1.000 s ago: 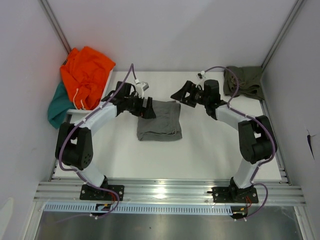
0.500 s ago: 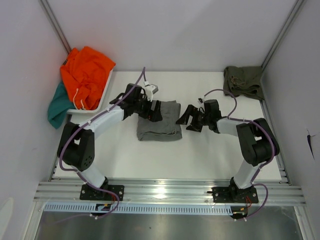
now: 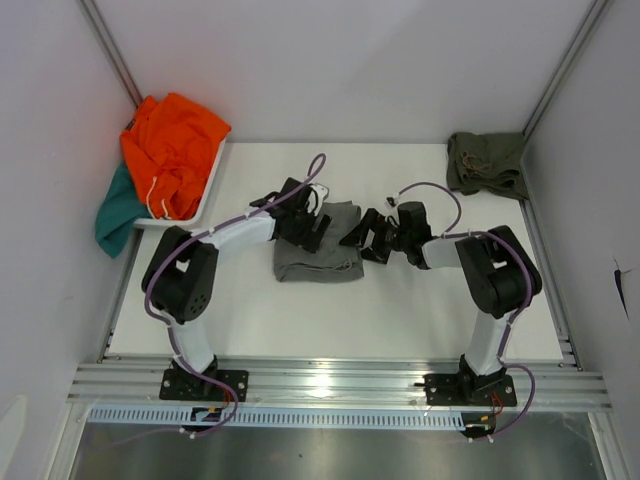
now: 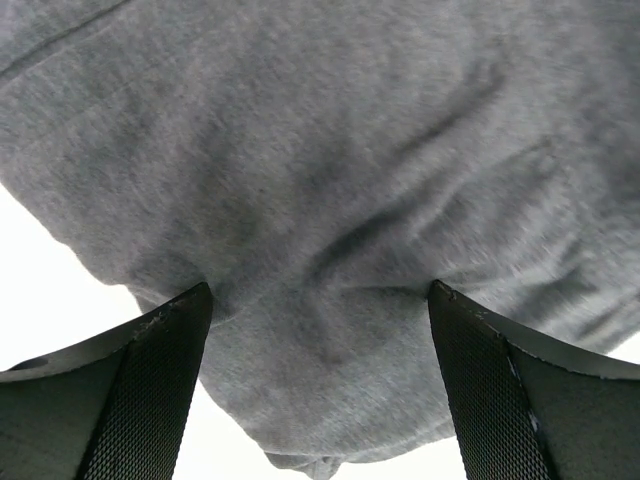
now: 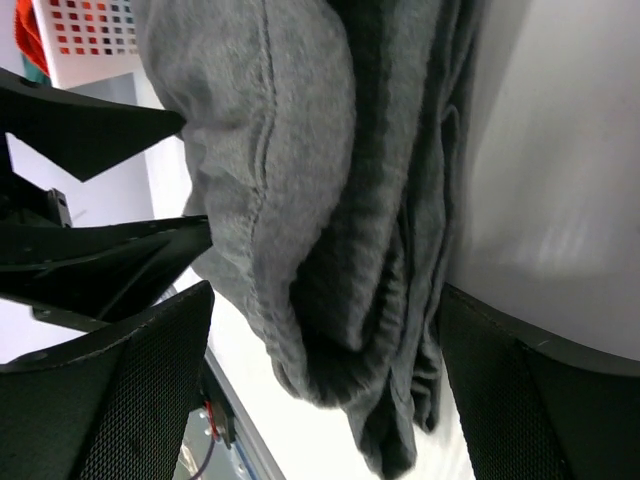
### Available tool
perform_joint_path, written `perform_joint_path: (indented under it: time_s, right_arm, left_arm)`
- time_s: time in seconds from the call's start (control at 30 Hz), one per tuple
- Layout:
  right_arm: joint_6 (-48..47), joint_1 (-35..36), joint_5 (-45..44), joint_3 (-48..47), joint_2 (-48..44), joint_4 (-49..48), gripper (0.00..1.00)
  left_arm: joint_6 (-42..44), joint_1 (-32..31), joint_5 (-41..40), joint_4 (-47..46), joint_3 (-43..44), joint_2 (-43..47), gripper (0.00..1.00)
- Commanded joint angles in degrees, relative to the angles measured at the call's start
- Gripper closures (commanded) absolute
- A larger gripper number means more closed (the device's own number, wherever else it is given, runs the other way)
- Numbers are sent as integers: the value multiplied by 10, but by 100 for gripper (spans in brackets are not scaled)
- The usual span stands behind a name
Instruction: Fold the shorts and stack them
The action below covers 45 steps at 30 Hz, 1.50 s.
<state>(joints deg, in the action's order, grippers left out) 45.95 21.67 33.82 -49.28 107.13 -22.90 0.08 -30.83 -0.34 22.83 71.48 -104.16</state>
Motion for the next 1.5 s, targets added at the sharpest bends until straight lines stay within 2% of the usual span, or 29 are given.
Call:
perform_joint_path:
  time_s: [0.0, 0.2, 0.3, 0.33, 0.5, 0.8, 0.87, 0.9, 0.97, 1.0, 1.07, 1.13, 1.2, 1.3, 1.47]
  right_arm:
    - [19, 13, -15, -5, 40, -6, 7]
    - [38, 24, -11, -16, 69, -29, 9]
    - [52, 24, -12, -17, 84, -50, 19]
    - [56, 21, -12, -16, 88, -67, 25]
    - [70, 17, -3, -33, 113, -93, 37]
    - [67, 20, 9, -88, 158, -116, 39]
    - [66, 21, 7, -99, 168, -116, 48]
    - [65, 21, 5, -100, 168, -121, 57]
    - [60, 21, -2, -99, 169, -123, 68]
    - [59, 21, -3, -98, 170, -126, 77]
    - [58, 20, -7, -99, 169, -128, 81]
    - [57, 15, -7, -98, 169, -133, 94]
    - [56, 11, -6, -100, 163, -136, 100]
    - [32, -7, -10, -113, 141, -110, 100]
    - [-18, -40, -28, -155, 106, -37, 100]
  left_arm:
    - [9, -13, -54, 40, 47, -24, 10]
    - [4, -30, -55, 79, 78, -69, 11]
    - [-14, -29, -48, 78, 75, -69, 10]
    - [-13, -29, -42, 77, 74, -68, 10]
    - [-11, -29, -29, 66, 58, -59, 10]
    - [-7, -29, -12, 56, 48, -48, 10]
    - [-6, -29, -10, 54, 46, -46, 10]
    - [-6, -30, -10, 52, 45, -45, 10]
    - [-4, -30, -9, 48, 40, -38, 10]
    - [-4, -29, -7, 46, 38, -36, 10]
    - [-3, -29, -1, 45, 36, -29, 10]
    - [11, -27, 32, 50, 41, -14, 10]
    - [26, -26, 61, 59, 45, 16, 10]
    - [42, -14, 119, 61, 41, 70, 9]
    - [53, 33, 192, 121, 80, 106, 8]
